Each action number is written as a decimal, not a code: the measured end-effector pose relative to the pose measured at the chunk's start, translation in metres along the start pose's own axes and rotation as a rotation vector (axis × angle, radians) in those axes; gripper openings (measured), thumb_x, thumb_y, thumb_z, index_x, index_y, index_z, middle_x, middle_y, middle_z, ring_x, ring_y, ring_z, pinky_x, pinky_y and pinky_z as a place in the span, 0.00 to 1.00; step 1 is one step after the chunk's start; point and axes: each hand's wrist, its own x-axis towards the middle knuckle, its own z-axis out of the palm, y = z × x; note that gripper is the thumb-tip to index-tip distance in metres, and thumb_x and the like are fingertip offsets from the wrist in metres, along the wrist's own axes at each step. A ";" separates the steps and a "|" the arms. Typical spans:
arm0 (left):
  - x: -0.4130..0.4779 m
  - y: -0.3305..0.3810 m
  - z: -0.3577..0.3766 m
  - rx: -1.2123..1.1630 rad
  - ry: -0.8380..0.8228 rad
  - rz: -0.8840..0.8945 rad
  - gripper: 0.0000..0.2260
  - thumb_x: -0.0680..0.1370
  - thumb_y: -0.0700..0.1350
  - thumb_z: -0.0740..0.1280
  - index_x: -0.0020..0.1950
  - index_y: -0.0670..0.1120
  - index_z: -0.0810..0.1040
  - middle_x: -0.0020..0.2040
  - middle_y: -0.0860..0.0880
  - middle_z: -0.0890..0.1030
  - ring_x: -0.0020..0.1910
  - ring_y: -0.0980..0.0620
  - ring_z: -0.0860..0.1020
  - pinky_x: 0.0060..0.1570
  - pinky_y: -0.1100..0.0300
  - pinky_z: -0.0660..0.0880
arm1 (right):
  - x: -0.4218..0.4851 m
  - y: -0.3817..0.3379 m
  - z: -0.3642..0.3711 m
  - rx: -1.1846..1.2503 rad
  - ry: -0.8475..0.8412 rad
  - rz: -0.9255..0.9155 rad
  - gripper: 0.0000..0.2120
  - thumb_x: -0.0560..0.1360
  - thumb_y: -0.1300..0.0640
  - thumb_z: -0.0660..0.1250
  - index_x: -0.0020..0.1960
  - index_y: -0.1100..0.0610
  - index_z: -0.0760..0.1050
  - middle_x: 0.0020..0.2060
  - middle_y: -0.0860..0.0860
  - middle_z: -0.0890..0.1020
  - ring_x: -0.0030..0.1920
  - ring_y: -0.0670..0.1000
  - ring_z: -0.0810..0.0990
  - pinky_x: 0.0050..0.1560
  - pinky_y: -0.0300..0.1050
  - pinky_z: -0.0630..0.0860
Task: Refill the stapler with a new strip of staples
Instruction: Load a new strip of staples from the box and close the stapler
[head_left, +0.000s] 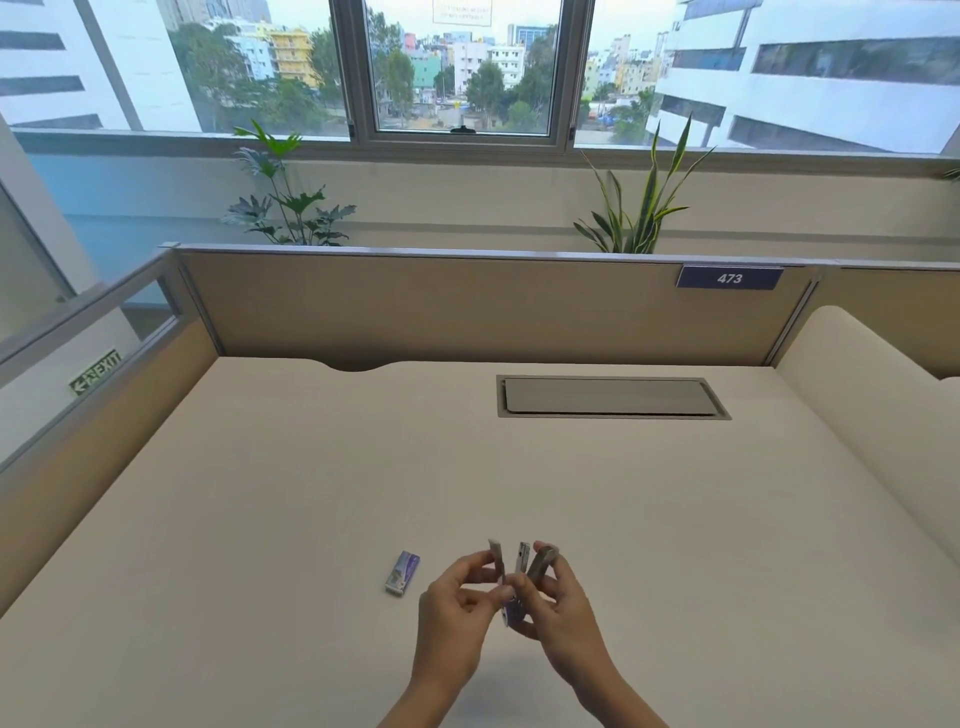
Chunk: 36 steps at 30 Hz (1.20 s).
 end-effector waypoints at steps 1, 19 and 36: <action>-0.001 -0.001 0.000 0.007 0.002 0.008 0.15 0.70 0.41 0.76 0.54 0.54 0.81 0.43 0.58 0.86 0.37 0.54 0.85 0.41 0.62 0.81 | -0.001 0.000 0.000 -0.007 0.011 -0.006 0.10 0.77 0.57 0.71 0.56 0.48 0.74 0.43 0.51 0.88 0.38 0.49 0.87 0.38 0.42 0.82; -0.013 -0.010 0.011 0.121 -0.007 0.110 0.21 0.76 0.37 0.70 0.65 0.55 0.75 0.42 0.69 0.83 0.47 0.64 0.83 0.49 0.71 0.77 | -0.007 0.002 0.009 -0.428 0.031 -0.040 0.11 0.82 0.56 0.60 0.46 0.59 0.77 0.31 0.49 0.79 0.29 0.45 0.73 0.34 0.40 0.72; -0.020 -0.013 0.016 0.183 0.021 -0.005 0.14 0.78 0.38 0.67 0.62 0.48 0.77 0.41 0.63 0.83 0.42 0.71 0.80 0.39 0.77 0.73 | -0.007 0.008 0.018 -0.590 0.020 0.053 0.14 0.83 0.56 0.55 0.39 0.51 0.68 0.34 0.47 0.78 0.30 0.44 0.73 0.27 0.32 0.66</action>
